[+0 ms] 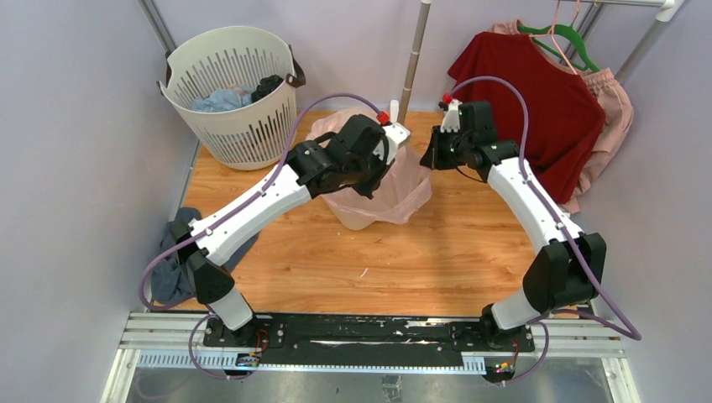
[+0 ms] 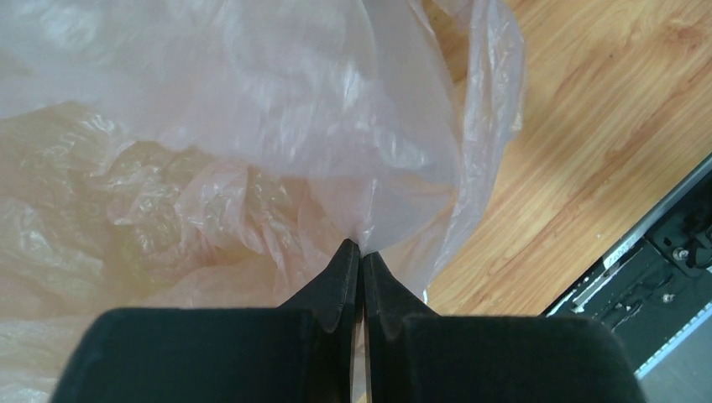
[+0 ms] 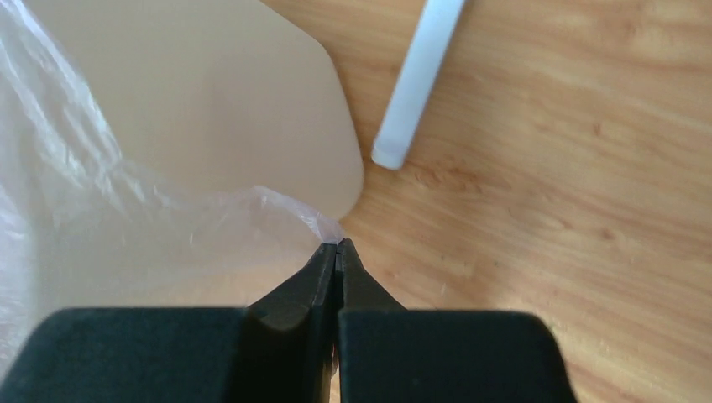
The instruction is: Put the trash bags into the trash bin
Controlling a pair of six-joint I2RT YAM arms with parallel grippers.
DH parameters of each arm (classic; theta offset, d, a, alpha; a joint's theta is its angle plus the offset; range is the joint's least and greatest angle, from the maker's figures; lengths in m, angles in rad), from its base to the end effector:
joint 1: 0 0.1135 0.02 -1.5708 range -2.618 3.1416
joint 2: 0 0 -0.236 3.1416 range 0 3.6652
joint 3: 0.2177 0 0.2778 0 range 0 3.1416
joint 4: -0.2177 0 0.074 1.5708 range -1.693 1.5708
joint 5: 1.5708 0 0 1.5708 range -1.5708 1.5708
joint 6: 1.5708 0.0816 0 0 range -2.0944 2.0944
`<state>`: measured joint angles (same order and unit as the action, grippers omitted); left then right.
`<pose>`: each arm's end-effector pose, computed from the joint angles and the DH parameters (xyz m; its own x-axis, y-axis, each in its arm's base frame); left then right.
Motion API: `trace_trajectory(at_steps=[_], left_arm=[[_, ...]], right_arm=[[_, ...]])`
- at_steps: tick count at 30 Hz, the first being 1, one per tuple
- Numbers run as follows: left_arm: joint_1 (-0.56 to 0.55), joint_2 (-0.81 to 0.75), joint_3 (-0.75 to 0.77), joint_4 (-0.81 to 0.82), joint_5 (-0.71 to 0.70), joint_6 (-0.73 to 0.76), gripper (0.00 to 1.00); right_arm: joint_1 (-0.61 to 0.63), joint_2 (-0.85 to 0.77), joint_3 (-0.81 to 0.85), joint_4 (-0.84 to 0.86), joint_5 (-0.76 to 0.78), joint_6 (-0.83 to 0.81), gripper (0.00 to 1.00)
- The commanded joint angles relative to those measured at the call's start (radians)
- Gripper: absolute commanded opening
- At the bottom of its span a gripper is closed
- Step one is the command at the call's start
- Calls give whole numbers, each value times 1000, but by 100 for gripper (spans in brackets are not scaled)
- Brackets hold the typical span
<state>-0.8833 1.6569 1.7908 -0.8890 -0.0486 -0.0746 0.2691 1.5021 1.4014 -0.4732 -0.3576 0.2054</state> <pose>0.2660 -0.3177 0.3377 -0.4896 0.4789 -0.7287 0.7150 0.6988 -0.0211 0.3838 0.1355 0.2997 -0.6210 0.0269 -0.7834 -0.4145 0.8370 0.3573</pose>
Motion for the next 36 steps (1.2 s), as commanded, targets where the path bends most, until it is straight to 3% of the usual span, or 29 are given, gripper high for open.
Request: trace_trajectory(at_steps=[1,17,24,26,28,31,36], left_arm=[[-9,-56,-42,-31,-18,11,6],[-8,-110,-79,-33,-11,17,8],[-8,-222,-139,-57,-11,10,10],[-8,-274,-189,-62,-31,-11,16],[-8,-316,-221,-62,-47,-39,28],[-8,-323,-232,-61,-59,-44,42],[-6,-283,-199,-74,-50,-38,47]], right_arm=[[-20,-64,-96,2,56,-3,1],[-33,-82,-280,-2,-6,16,1],[-33,-239,-280,-42,-1,-4,21],[-33,-292,-261,-76,30,-6,26],[-34,-335,-257,-77,37,4,36],[-35,-355,-229,-91,32,20,42],[-34,-335,-182,-141,34,33,43]])
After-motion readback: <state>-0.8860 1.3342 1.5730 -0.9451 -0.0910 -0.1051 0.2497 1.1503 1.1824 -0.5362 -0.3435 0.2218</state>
